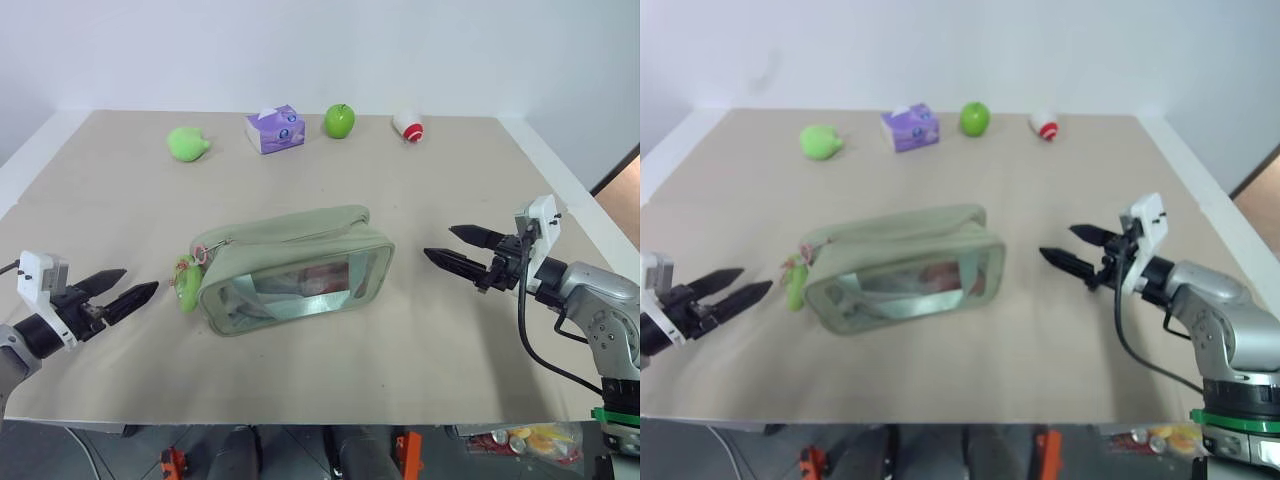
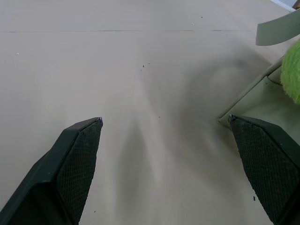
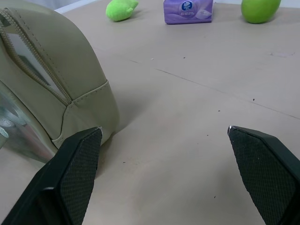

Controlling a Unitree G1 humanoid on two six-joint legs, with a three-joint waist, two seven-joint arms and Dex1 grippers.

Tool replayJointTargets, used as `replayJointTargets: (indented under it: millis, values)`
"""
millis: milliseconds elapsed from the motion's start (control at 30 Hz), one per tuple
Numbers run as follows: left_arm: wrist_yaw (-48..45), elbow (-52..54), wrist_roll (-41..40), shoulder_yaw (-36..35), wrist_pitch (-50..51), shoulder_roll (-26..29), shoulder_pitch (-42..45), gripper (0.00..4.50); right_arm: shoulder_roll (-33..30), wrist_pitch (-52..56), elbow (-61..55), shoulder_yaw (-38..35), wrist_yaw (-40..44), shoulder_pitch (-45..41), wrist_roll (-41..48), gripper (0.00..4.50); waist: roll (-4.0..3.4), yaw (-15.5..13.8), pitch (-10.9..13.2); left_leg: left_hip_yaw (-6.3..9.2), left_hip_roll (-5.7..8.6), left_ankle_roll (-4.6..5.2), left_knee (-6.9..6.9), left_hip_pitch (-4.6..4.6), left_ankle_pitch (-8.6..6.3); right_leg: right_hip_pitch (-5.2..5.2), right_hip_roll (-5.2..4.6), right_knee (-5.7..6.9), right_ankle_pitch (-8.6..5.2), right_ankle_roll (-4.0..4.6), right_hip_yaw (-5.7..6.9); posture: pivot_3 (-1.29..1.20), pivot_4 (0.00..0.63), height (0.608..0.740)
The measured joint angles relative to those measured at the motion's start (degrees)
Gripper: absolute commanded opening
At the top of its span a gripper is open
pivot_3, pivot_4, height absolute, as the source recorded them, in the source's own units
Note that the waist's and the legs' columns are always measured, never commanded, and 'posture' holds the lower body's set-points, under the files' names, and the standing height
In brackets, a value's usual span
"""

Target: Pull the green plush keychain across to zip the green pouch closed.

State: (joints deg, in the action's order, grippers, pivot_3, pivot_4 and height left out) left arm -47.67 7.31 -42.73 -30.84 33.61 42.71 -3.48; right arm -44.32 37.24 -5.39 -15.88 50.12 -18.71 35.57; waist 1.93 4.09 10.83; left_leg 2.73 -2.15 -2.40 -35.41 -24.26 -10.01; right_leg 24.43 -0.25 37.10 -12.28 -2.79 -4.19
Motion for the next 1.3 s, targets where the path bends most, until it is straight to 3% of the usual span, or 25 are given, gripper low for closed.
replayJointTargets:
  millis: [100, 200, 300, 400, 433, 633, 767, 900, 1100, 1300]
  values:
    - [-0.75, -1.98, 0.05, -0.25, -0.67, 0.43, 1.08, 4.45, -1.03, 0.03, 0.84, 0.87, 1.44, -1.15, -0.16, 4.45, -0.05, 0.0, 0.04, -0.06, 0.0, 0.0, -0.02, 0.02, 0.0, 0.02, 0.0, 0.04, 0.0, 0.0, -0.03, 0.0, 0.15, 0.74]
    - [-2.0, -9.25, -0.98, -3.35, -0.68, 6.17, 9.78, 4.45, -5.65, 0.42, 3.9, 2.2, 5.04, -11.17, -0.04, 4.45, -0.09, 0.04, 0.45, -0.11, -0.06, 0.07, -0.1, -0.35, 0.09, 0.62, 0.05, 0.21, 0.19, 0.08, -0.01, 0.0, 0.15, 0.74]
    - [-4.22, -8.88, -3.53, -6.17, -0.66, 11.03, 17.03, 4.45, -8.96, -0.55, 4.17, 2.8, 9.01, -20.88, -0.02, 4.45, -0.09, 0.08, 0.37, -0.29, -0.14, 0.1, -0.03, -0.15, 0.2, 0.45, 0.01, 0.18, 0.32, 0.07, -0.02, 0.0, 0.15, 0.74]
    - [-5.33, -8.15, -4.28, -5.99, -0.57, 11.28, 17.75, 4.45, -9.36, -1.34, 4.26, 4.08, 10.69, -22.78, -0.24, 4.45, -0.11, 0.09, 0.32, -0.46, -0.17, 0.07, 0.08, -0.07, 0.13, 0.44, -0.01, 0.16, 0.26, 0.11, -0.09, 0.0, 0.15, 0.74]
    - [-8.2, -7.69, -5.25, -3.12, 1.65, 11.47, 17.99, 4.45, -9.4, -3.11, 6.01, 9.84, 15.05, -26.67, -2.9, 4.45, -0.18, 0.13, 0.38, -0.65, -0.3, 0.03, 0.07, -0.35, 0.09, 0.82, 0.1, 0.22, 0.26, 0.09, -0.19, 0.0, 0.15, 0.74]
    - [-16.48, 0.89, -8.51, 3.94, 5.83, 16.3, 21.12, 4.45, -7.18, -11.3, 6.34, 21.4, 28.0, -38.67, -8.43, 4.45, -0.27, 0.26, 0.45, -0.79, -0.52, -0.04, 0.06, -0.4, 0.0, 0.96, 0.32, 0.26, 0.34, -0.06, -0.24, 0.0, 0.15, 0.74]
    - [-18.33, 4.36, -11.19, 6.4, 7.75, 16.44, 24.69, 4.45, -3.46, -14.96, 6.76, 26.97, 35.63, -46.72, -10.15, 4.45, -0.36, 0.24, 0.51, -0.78, -0.58, -0.04, 0.01, -0.38, 0.0, 0.95, 0.4, 0.35, 0.31, 0.0, -0.24, 0.0, 0.15, 0.74]
    - [-19.12, 5.4, -14.11, 6.44, 9.59, 16.44, 27.24, 4.45, -2.62, -16.82, 7.41, 30.92, 38.73, -51.2, -9.94, 4.45, -0.34, 0.22, 0.5, -0.77, -0.59, -0.04, -0.05, -0.39, 0.0, 0.95, 0.4, 0.39, 0.31, 0.0, -0.24, 0.0, 0.15, 0.74]
    - [-19.84, 8.0, -16.63, 6.52, 11.24, 16.48, 28.73, 4.45, -2.49, -20.81, 7.14, 38.87, 39.35, -51.43, -10.57, 4.45, -0.35, 0.22, 0.51, -0.78, -0.58, -0.04, -0.12, -0.36, 0.0, 0.95, 0.41, 0.52, 0.3, 0.03, -0.26, 0.0, 0.15, 0.74]
    - [-20.0, 8.87, -17.01, 6.73, 11.37, 16.47, 29.19, 4.45, 2.69, -23.62, 8.71, 41.93, 39.51, -51.45, -16.93, 4.45, -0.34, 0.24, 0.5, -0.77, -0.59, -0.05, -0.24, -0.2, 0.01, 0.97, 0.52, 0.99, 0.22, 0.12, -0.32, 0.0, 0.15, 0.74]
